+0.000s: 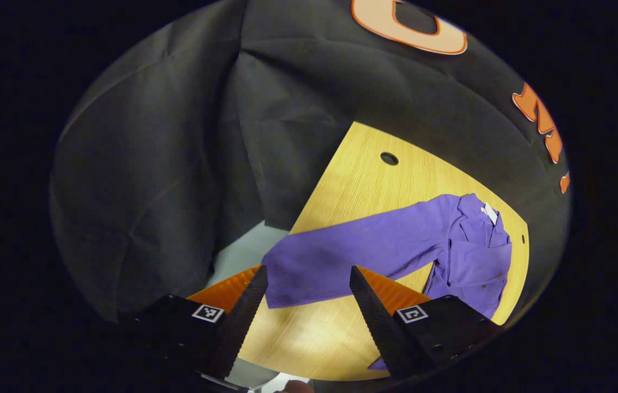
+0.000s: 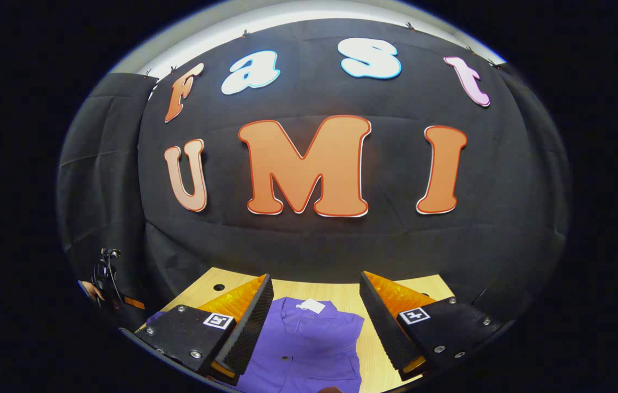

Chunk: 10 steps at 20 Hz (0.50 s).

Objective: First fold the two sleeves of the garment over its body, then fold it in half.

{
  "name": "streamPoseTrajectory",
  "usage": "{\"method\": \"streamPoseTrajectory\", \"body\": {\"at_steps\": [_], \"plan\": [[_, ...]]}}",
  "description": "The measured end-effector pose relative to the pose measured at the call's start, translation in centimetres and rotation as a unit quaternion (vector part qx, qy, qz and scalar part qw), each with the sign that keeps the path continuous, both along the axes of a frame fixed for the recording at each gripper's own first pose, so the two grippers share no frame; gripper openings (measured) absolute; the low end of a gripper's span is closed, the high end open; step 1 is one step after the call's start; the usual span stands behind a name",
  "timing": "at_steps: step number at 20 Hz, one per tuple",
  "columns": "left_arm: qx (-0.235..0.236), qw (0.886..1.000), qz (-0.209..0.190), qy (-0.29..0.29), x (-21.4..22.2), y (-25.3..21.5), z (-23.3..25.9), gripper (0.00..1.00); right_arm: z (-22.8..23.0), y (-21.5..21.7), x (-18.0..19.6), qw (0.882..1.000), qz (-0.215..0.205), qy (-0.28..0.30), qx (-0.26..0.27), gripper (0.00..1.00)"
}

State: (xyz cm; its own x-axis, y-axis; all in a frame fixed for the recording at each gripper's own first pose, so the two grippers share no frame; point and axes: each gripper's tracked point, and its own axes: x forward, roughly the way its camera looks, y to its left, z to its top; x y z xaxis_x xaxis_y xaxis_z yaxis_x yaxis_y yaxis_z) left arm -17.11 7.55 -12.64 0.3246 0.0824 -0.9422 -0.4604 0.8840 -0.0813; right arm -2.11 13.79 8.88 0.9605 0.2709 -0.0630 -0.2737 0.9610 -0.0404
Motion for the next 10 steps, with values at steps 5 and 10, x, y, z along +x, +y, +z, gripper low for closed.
{"method": "streamPoseTrajectory", "body": {"at_steps": [5, 10], "plan": [[-0.061, 0.996, 0.016, 0.065, -1.9, -1.3, -0.4, 0.98, -0.8, -0.7, -2.2, 1.000, -0.028, 0.007, 0.010, 0.94], [-0.085, 0.989, 0.046, 0.110, -2.7, -1.9, -1.1, 0.98, -1.6, -3.0, -3.9, 0.999, -0.046, 0.013, -0.012, 0.94]]}}
